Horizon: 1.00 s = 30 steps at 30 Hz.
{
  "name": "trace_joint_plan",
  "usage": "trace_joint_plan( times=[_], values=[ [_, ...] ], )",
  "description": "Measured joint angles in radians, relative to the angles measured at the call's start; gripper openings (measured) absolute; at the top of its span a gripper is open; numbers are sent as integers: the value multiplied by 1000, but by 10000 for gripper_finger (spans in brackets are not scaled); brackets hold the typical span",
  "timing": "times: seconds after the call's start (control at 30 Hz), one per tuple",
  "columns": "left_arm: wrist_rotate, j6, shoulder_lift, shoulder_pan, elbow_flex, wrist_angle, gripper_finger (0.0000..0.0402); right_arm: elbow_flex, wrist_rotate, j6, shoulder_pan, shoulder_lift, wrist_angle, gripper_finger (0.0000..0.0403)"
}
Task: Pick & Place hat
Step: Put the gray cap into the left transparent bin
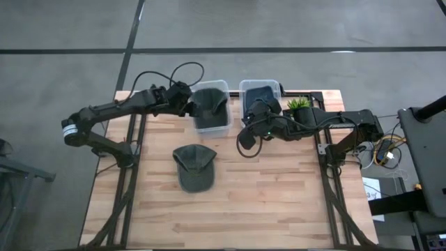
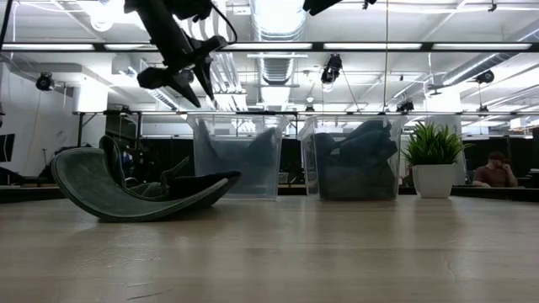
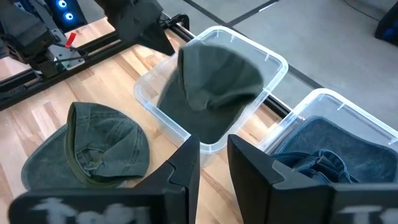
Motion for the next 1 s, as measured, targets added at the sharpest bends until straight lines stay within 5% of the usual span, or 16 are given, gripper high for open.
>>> trace_joint_plan(
  times=[0.37,0.57,0.77,1.0],
  values=[
    [11,65,-1,-5,157,-165,151,0,-1,-6,0,0,1,78],
    [192,87,-46,-94,194,-381,151,0,-28,-18,0,0,-31,70],
    [41,-194,-163,-382,120,-455,151,-3,-30,12,0,-9,-160,74],
    [-171,-728,-265,-734,-16,-446,152,-14,-29,77,0,-65,-245,79]
  ],
)
